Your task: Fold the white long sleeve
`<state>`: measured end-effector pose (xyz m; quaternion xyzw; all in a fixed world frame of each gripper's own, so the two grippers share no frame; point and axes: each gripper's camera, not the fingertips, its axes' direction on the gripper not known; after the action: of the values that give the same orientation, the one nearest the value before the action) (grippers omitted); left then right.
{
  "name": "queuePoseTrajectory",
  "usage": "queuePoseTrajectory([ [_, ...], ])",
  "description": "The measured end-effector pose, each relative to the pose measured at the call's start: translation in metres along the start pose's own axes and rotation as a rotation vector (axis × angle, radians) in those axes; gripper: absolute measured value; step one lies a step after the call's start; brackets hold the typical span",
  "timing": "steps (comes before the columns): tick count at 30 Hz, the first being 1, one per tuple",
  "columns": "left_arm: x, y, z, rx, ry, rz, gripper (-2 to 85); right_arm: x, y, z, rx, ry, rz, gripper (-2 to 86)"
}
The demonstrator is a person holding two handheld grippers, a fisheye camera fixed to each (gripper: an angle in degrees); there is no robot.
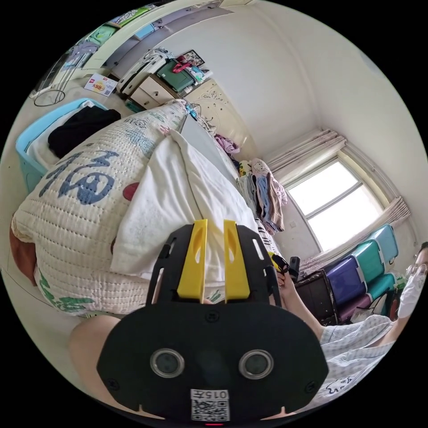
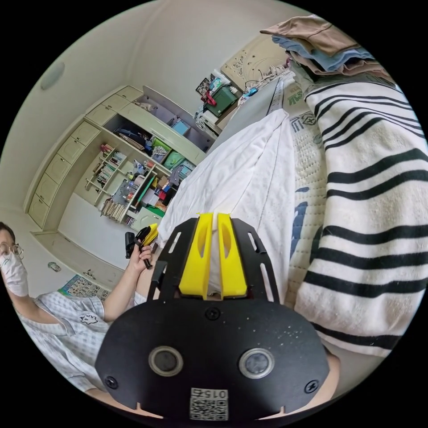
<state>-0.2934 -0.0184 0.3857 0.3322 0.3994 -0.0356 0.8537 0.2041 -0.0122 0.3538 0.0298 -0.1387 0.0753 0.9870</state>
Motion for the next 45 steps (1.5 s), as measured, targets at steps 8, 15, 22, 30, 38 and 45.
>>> queuePoseTrajectory([
  [8, -0.017, -0.004, -0.011, 0.036, 0.073, -0.012, 7.4, -0.016, -0.019, -0.017, 0.031, 0.005, -0.013, 0.1],
  [15, -0.013, -0.006, 0.004, -0.039, 0.033, 0.026, 6.6, -0.019, -0.029, -0.028, 0.058, -0.026, 0.002, 1.4],
  [22, -0.02, -0.003, 0.007, -0.024, 0.072, 0.008, 6.6, -0.019, -0.039, -0.029, 0.05, -0.012, 0.039, 8.0],
  [30, -0.014, -0.004, 0.014, -0.064, 0.01, 0.041, 0.3, -0.037, -0.045, -0.024, -0.006, 0.009, -0.029, 2.3],
  [38, -0.025, 0.008, -0.021, 0.079, 0.136, 0.026, -0.6, -0.046, -0.038, -0.054, 0.068, -0.042, -0.036, 0.2],
  [45, -0.032, 0.007, -0.016, -0.003, 0.016, -0.02, 6.3, -0.043, -0.034, -0.055, 0.046, -0.011, -0.021, 0.0],
])
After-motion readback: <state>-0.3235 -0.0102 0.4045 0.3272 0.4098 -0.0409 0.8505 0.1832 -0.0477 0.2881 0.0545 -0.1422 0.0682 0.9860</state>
